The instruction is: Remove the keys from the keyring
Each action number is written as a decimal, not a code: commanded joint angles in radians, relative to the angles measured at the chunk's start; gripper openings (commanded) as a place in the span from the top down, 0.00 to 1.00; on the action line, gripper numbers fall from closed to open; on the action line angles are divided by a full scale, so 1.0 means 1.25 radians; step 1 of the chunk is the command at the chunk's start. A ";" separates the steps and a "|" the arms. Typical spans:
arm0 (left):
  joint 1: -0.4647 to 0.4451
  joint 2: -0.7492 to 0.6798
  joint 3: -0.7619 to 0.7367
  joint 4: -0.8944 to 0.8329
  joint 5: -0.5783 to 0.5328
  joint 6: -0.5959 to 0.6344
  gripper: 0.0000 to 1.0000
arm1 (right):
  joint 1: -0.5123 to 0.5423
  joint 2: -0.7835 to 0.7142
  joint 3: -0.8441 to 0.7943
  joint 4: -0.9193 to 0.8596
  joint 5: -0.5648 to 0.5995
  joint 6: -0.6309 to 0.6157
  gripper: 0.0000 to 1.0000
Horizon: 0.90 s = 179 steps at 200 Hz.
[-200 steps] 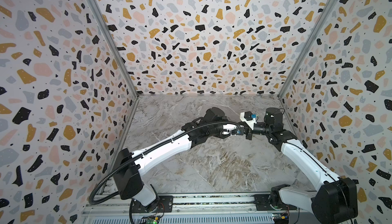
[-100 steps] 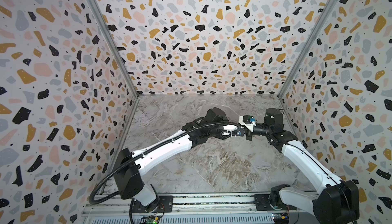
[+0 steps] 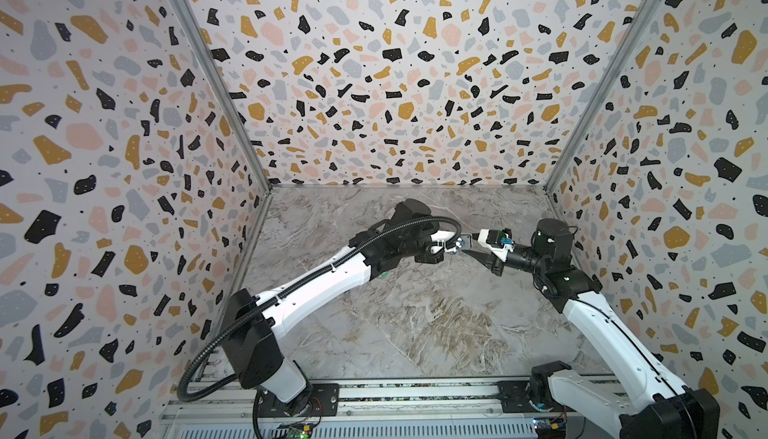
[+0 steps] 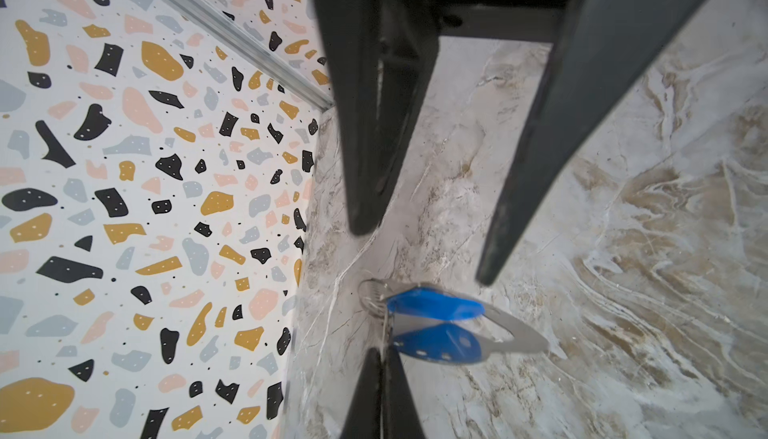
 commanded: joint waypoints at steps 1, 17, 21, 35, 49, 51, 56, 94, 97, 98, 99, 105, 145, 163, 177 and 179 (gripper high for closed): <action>0.027 -0.031 -0.009 0.102 0.120 -0.097 1.00 | -0.017 -0.021 -0.023 0.036 0.020 0.023 0.54; 0.038 -0.033 -0.014 0.130 0.154 -0.131 1.00 | -0.018 -0.014 -0.031 0.056 0.024 0.038 0.53; 0.040 -0.035 -0.017 0.136 0.160 -0.137 1.00 | -0.017 -0.010 -0.031 0.059 0.023 0.042 0.52; 0.044 -0.038 -0.026 0.160 0.174 -0.161 1.00 | -0.018 0.000 -0.031 0.081 0.012 0.065 0.52; 0.049 -0.042 -0.036 0.186 0.188 -0.185 1.00 | -0.017 0.010 -0.035 0.116 0.006 0.091 0.50; 0.050 -0.043 -0.039 0.192 0.191 -0.191 1.00 | -0.017 0.012 -0.035 0.121 0.005 0.095 0.50; 0.052 -0.045 -0.045 0.204 0.194 -0.202 1.00 | -0.017 0.016 -0.035 0.134 0.006 0.105 0.50; 0.067 -0.059 -0.080 0.290 0.229 -0.270 1.00 | -0.017 0.036 -0.031 0.199 0.028 0.153 0.50; 0.067 -0.060 -0.081 0.297 0.230 -0.274 1.00 | -0.017 0.038 -0.031 0.202 0.028 0.155 0.50; 0.068 -0.060 -0.082 0.298 0.231 -0.275 1.00 | -0.017 0.039 -0.030 0.202 0.027 0.155 0.50; 0.068 -0.060 -0.083 0.299 0.232 -0.276 1.00 | -0.017 0.038 -0.030 0.203 0.027 0.155 0.50; 0.069 -0.061 -0.086 0.307 0.236 -0.282 1.00 | -0.017 0.040 -0.031 0.208 0.024 0.159 0.50; 0.070 -0.061 -0.108 0.369 0.239 -0.330 1.00 | -0.006 0.059 -0.023 0.239 -0.016 0.185 0.50; 0.071 -0.062 -0.118 0.388 0.245 -0.343 1.00 | -0.004 0.060 -0.025 0.262 -0.024 0.204 0.51; 0.070 -0.062 -0.121 0.391 0.246 -0.346 1.00 | -0.003 0.063 -0.029 0.292 -0.034 0.222 0.52; 0.071 -0.062 -0.121 0.392 0.246 -0.346 1.00 | -0.003 0.063 -0.028 0.295 -0.035 0.225 0.52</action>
